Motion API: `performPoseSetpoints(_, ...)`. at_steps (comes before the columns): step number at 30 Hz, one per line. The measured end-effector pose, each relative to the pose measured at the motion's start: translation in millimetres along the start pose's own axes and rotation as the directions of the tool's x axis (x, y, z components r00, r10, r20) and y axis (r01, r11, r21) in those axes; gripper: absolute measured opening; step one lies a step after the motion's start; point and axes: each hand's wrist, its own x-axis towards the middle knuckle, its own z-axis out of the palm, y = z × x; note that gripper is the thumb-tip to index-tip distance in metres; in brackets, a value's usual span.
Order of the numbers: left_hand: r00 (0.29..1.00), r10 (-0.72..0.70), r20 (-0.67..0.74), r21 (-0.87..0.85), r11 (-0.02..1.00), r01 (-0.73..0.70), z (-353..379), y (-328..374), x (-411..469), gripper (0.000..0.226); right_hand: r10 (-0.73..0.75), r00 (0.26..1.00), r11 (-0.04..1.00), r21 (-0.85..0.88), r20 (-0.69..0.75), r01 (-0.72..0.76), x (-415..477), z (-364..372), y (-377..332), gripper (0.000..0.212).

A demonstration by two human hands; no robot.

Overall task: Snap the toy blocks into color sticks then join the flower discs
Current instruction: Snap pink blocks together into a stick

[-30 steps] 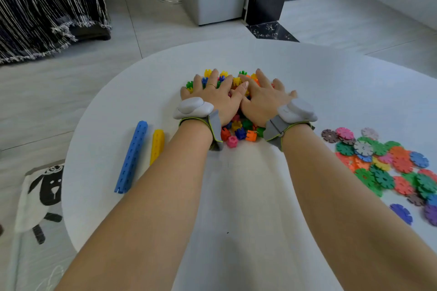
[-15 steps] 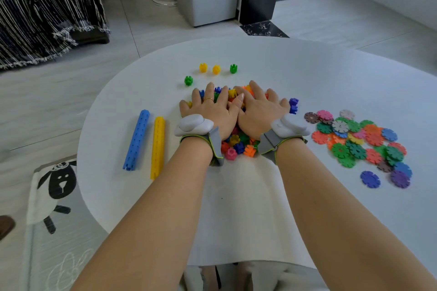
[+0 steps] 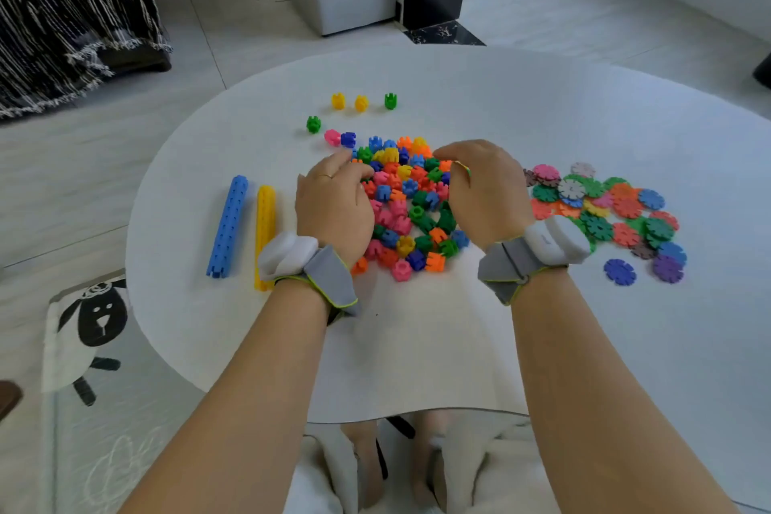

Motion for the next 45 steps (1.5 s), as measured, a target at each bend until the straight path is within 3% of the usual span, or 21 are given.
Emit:
performPoseSetpoints(10,0.998,0.034,0.050,0.156,0.987,-0.042,-8,7,-1,0.028,-0.022,0.981,0.987,-0.155,0.195,0.053,-12,11,-15,0.017)
performPoseSetpoints(16,0.989,-0.018,0.145,0.237,0.971,-0.017,-21,1,-3,0.017,-0.029,0.961,0.988,-0.139,0.275,0.069,-17,8,-21,0.026)
performPoseSetpoints(19,0.974,-0.009,0.227,0.247,0.968,-0.049,-21,4,-7,0.007,-0.006,0.960,0.985,-0.162,0.279,0.054,-18,8,-20,0.024)
performPoseSetpoints(24,0.969,-0.006,0.245,0.363,0.928,-0.086,-16,9,-4,0.019,0.004,0.966,0.974,-0.219,0.259,0.055,-16,15,-21,0.018)
performPoseSetpoints(28,0.965,0.020,0.263,0.398,0.908,-0.127,-14,7,-1,0.021,-0.027,0.984,0.989,-0.137,0.176,0.051,-14,16,-16,0.015)
performPoseSetpoints(31,0.970,0.033,0.240,0.353,0.928,-0.118,-12,5,-2,0.018,-0.039,0.999,0.998,-0.051,0.037,0.041,-10,11,-12,0.015)
performPoseSetpoints(34,0.986,0.042,0.160,0.264,0.961,-0.084,-12,10,0,0.018,0.004,1.000,0.990,0.141,-0.023,-0.001,-9,7,-15,0.014)
performPoseSetpoints(39,1.000,0.006,0.022,-0.137,0.991,-0.003,-17,17,3,0.014,0.127,0.984,0.903,0.397,0.124,-0.167,-8,8,-25,0.021)
performPoseSetpoints(42,0.997,-0.068,0.026,-0.203,0.977,0.072,-15,18,3,0.035,0.120,0.978,0.875,0.447,0.168,-0.184,-9,10,-27,0.022)
performPoseSetpoints(45,0.993,-0.113,0.036,-0.312,0.943,0.118,-9,16,6,0.027,0.126,0.984,0.890,0.424,0.129,-0.169,-11,15,-28,0.018)
